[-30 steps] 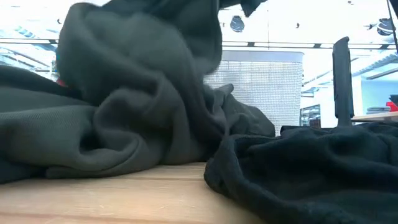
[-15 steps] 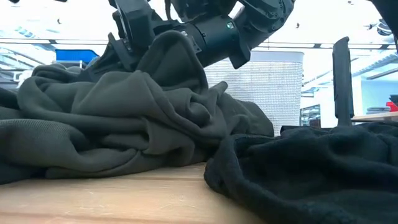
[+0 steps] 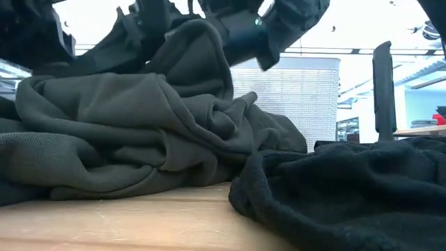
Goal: Sort clothes
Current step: Fold the gray jacket
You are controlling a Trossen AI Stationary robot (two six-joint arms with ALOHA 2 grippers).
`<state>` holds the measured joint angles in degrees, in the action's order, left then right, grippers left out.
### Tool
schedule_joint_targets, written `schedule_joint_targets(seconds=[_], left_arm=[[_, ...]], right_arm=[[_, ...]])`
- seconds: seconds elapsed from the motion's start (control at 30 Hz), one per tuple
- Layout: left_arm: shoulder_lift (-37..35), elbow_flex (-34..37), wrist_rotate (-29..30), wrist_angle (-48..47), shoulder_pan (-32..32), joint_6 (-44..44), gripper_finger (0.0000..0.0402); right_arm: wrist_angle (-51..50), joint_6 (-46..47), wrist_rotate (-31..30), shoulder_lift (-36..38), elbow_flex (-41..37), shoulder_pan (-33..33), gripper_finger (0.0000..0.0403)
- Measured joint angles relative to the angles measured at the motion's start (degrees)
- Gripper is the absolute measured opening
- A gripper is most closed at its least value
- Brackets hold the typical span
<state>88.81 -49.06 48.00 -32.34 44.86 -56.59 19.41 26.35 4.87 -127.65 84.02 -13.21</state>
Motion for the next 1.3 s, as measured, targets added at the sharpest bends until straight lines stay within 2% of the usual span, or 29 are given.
schedule_joint_targets(seconds=[0.17, 0.3, 0.47, 0.57, 0.63, 0.77, 0.87, 1.13, 1.3], left_arm=[[2.2, 0.0, -2.6, 0.6, -0.6, -1.2, 0.0153], [2.1, -0.1, -3.0, 0.6, -0.6, -1.6, 0.0153], [1.9, -0.1, -3.5, 0.5, -0.5, -2.8, 0.0153], [1.9, -0.1, -3.6, 0.5, -0.5, -3.0, 0.0153], [1.9, -0.1, -3.7, 0.5, -0.5, -3.0, 0.0153], [1.9, -0.1, -4.0, 0.5, -0.5, -3.0, 0.0153], [1.9, -0.1, -4.7, 0.5, -0.5, -3.0, 0.0153], [1.8, -0.1, -6.5, 0.4, -0.5, -3.0, 0.0153], [1.8, -0.1, -6.8, 0.8, -0.5, -3.1, 0.0153]], right_arm=[[-9.0, -3.3, -0.9, 6.0, 0.0, 0.3, 0.0178], [-24.8, -4.8, -2.0, 13.2, 0.0, 0.4, 0.0169], [-49.8, 0.6, -11.1, 22.0, 0.0, -0.9, 0.0158], [-60.9, 5.7, -12.8, 24.2, 0.0, -1.4, 0.0158], [-64.9, 8.5, -12.9, 24.4, 0.0, -1.7, 0.0160], [-65.8, 10.0, -18.0, 23.4, -1.9, -2.3, 0.0169], [-64.8, 7.6, -18.4, 22.6, -4.3, -2.3, 0.0180], [-49.7, -12.7, -18.3, 22.7, -14.5, -2.3, 0.0200], [-44.6, -10.8, -18.0, 22.8, -19.8, -0.9, 0.0200]])
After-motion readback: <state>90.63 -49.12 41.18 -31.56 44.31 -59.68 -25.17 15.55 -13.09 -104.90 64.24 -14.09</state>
